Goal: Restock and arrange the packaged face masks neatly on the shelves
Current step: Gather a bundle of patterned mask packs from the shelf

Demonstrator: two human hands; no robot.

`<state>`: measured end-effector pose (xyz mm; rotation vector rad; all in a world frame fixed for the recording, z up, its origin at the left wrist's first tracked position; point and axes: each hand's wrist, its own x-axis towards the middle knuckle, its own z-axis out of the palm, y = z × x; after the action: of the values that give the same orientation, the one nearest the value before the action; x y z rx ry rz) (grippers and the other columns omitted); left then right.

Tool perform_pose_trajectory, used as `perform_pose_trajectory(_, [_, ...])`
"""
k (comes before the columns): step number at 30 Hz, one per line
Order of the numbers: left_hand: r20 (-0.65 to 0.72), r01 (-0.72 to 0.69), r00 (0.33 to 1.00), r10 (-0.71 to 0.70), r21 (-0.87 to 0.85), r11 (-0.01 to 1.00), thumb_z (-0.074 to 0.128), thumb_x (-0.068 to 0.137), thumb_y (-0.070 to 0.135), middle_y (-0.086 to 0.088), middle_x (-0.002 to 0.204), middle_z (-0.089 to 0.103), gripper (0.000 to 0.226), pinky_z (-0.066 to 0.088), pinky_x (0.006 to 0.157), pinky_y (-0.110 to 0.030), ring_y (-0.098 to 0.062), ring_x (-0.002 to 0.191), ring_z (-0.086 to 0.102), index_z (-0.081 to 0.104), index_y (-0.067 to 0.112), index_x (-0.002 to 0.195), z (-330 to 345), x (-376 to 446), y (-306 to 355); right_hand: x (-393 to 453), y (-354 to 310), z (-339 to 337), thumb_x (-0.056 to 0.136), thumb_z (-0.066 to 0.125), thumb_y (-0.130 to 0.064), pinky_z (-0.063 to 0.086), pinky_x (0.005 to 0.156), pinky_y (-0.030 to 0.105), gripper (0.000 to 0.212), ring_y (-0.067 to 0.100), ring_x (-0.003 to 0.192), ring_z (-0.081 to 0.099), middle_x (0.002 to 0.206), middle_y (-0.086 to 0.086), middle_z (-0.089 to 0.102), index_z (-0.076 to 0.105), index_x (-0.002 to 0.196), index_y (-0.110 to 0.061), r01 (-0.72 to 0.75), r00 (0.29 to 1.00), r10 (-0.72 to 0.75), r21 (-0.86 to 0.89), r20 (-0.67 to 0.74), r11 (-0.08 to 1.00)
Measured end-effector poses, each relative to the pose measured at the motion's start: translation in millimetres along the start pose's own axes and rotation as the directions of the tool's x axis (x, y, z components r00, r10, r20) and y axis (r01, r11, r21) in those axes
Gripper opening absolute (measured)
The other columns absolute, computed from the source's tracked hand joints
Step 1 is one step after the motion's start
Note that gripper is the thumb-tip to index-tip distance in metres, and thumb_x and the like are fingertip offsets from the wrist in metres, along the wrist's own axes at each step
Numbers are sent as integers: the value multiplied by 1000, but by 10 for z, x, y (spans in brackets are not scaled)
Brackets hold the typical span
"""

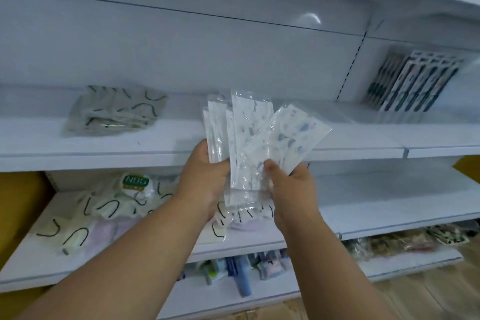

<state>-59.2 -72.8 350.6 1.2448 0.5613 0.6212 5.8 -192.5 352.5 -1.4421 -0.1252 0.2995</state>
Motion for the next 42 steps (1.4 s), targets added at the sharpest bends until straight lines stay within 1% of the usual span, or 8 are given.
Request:
perform_pose_trajectory(8, [-193,4,981,30,177,984,59,97,41,1,103,72,17,56,83,-36,-22,95,69,63,28,107,355,1329,166,1582,-340,189,86,49,-1,37,42,17,13,10,42,45,63,5,54,61,89,-5,101,992,-86,-168,91,981])
perform_pose_trajectory(11, [-253,-13,961,110,358,934,64,91,29,-1,103,70,18,56,83,-37,-24,95,68,63,25,108,427,1807,175,2235,-441,305,86,52,-1,52,44,27,16,14,53,59,78,7,63,60,99,-6,143,979,-89,-307,184,941])
perform_pose_trajectory(15, [-228,63,957,181,768,637,78,80,39,-1,103,65,47,46,69,-31,-27,95,64,58,15,114,460,2189,112,2967,-512,480,82,70,-21,62,64,40,11,30,67,69,82,10,69,64,87,-13,213,948,24,-689,317,692])
perform_pose_trajectory(20, [-240,163,946,218,932,323,76,76,60,-7,109,63,77,49,71,-35,-31,100,63,45,11,125,526,2271,61,3292,-535,651,81,75,-36,44,66,28,27,23,73,60,79,4,63,63,86,-12,385,888,100,-844,449,373])
perform_pose_trajectory(26, [-212,192,923,321,977,92,58,82,73,-14,124,47,82,47,71,-37,-33,105,57,42,13,135,565,2151,107,3258,-506,828,85,68,-54,42,97,40,71,32,124,48,132,12,48,40,135,-13,414,900,-184,-907,394,81])
perform_pose_trajectory(28, [-139,138,907,398,990,30,50,89,69,-14,126,48,70,48,83,-40,-31,109,54,50,14,132,543,2073,109,3167,-540,864,91,62,-49,42,96,40,59,31,121,50,129,11,50,42,132,-12,454,879,-221,-884,422,117])
perform_pose_trajectory(31, [-35,-11,892,450,995,98,51,96,54,-10,126,52,50,46,91,-39,-28,113,52,57,17,129,466,1926,131,2941,-559,902,95,57,-41,45,94,40,43,29,115,53,125,8,52,48,128,-15,503,858,-226,-843,461,189])
perform_pose_trajectory(42, [229,-397,830,509,883,249,60,94,31,-2,120,59,28,48,87,-38,-24,107,57,64,19,119,-384,930,194,1265,-358,926,96,56,-28,49,86,38,27,25,102,58,118,5,58,59,122,-19,573,791,-462,-751,401,329])
